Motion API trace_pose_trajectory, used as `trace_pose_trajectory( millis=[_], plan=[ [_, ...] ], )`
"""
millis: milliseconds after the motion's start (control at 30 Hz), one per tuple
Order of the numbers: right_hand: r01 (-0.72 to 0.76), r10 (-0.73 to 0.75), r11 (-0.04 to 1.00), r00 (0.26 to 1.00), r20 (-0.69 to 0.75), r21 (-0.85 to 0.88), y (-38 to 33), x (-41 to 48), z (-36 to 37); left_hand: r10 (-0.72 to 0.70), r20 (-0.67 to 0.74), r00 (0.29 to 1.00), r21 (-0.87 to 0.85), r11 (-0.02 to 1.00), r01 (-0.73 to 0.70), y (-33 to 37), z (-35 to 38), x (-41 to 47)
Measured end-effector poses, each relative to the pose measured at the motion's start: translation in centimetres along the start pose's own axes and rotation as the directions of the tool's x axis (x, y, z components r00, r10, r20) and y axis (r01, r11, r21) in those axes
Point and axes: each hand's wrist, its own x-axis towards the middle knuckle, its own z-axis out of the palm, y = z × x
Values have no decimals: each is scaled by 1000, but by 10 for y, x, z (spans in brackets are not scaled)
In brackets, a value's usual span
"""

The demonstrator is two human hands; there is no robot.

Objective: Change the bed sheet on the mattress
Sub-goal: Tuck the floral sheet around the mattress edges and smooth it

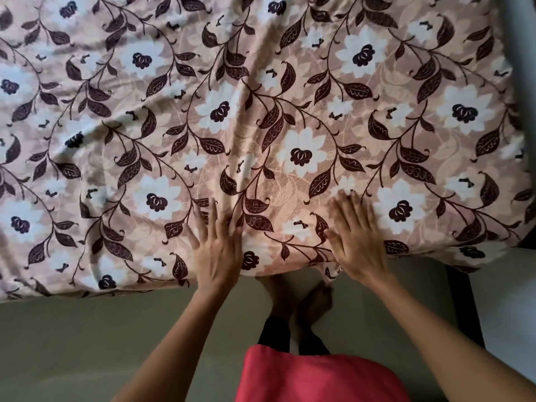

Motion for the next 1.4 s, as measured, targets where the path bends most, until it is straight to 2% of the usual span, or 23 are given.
trace_pose_trajectory(
  millis=[67,133,200,267,333,467,567,600,667,767,834,967,1100,1234,1401],
  plan=[
    [-51,51,999,998,-21,9,5,22,-7,119,35,992,57,991,-121,7,-1,21],
    [-41,41,999,999,-5,-14,7,38,-8,125,70,990,99,986,-132,-1,5,28],
    [-27,28,999,999,25,-41,10,36,-3,-31,31,999,58,998,30,-18,11,17],
    [1,-1,997,1000,2,-72,14,25,0,-216,-17,976,49,975,217,-31,11,4],
    [-5,5,997,1000,2,-78,15,8,2,-294,-5,956,54,954,294,-34,9,-2],
    [-43,43,995,999,-1,-85,11,2,3,-106,-21,994,137,985,108,-34,10,-1],
    [-35,34,995,999,-7,-98,9,3,4,-25,-69,997,176,984,37,-47,12,-1],
    [-34,33,994,999,-10,-104,10,3,5,-58,-80,995,169,983,70,-52,12,-3],
    [-41,39,995,999,-14,-94,12,2,6,-230,-124,965,95,965,243,-61,6,-9],
    [-37,36,995,999,-23,-91,12,3,8,-502,-174,847,42,856,516,-64,-6,-25],
    [-30,28,996,999,-26,-86,13,3,9,-571,-124,811,74,810,582,-62,-10,-34],
    [-44,42,996,999,-27,-82,12,3,9,-389,3,921,165,909,383,-64,-5,-41],
    [-42,44,995,999,19,-93,11,4,6,-238,-3,971,256,939,231,-84,-9,-41],
    [-21,28,993,998,61,-113,14,-2,5,-215,18,976,355,914,195,-112,-15,-49],
    [-54,62,995,993,97,-81,10,-9,-4,-273,-92,958,174,942,286,-82,-23,-43]
  ],
)
